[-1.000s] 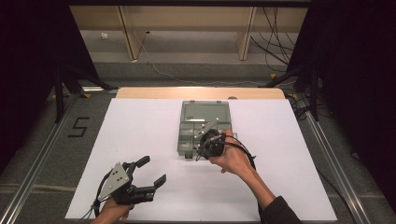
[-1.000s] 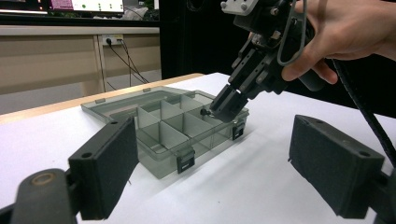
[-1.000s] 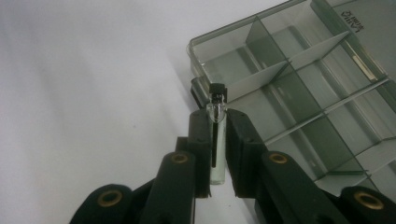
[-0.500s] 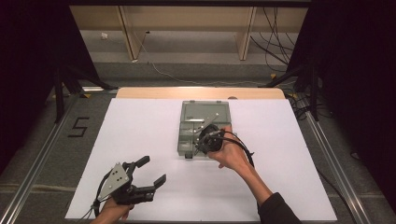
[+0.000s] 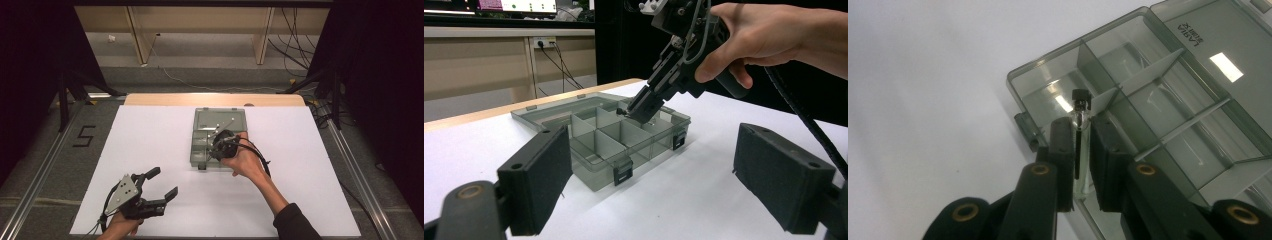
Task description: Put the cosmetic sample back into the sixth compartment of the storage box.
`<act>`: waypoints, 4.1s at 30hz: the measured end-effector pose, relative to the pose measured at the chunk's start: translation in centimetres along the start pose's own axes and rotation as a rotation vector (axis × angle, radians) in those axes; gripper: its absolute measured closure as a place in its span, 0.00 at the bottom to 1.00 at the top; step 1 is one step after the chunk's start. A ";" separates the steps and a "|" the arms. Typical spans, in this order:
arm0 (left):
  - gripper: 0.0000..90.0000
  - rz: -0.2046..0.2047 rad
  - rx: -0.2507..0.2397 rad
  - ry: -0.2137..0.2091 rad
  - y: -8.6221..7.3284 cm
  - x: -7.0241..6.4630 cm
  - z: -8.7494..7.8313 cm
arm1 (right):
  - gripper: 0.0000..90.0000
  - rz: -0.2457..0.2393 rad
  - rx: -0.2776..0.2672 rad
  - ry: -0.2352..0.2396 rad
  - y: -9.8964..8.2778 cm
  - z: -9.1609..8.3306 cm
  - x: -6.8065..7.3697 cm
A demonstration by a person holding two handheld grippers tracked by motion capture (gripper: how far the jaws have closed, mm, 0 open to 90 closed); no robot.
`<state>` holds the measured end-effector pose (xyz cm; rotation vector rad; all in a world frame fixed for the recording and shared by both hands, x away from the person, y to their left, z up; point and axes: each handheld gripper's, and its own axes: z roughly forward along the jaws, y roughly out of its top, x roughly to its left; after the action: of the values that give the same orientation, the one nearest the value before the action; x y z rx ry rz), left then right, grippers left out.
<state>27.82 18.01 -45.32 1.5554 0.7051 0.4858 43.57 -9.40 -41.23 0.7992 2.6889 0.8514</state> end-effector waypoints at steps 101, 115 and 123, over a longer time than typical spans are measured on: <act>0.17 0.001 0.002 0.000 0.0 0.0 -0.1 | 0.30 0.056 -0.228 -0.024 -2.1 -4.2 0.8; 0.17 -0.002 -0.010 -0.007 0.0 0.0 0.0 | 0.28 0.049 -0.331 -0.002 -4.3 -6.6 2.4; 0.17 -0.002 -0.012 -0.009 0.0 0.0 0.0 | 0.27 0.038 -0.378 0.007 -5.9 -7.6 3.6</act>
<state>27.82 17.95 -45.31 1.5451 0.6959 0.4808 35.39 -15.04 -38.70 0.7570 2.4101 1.3193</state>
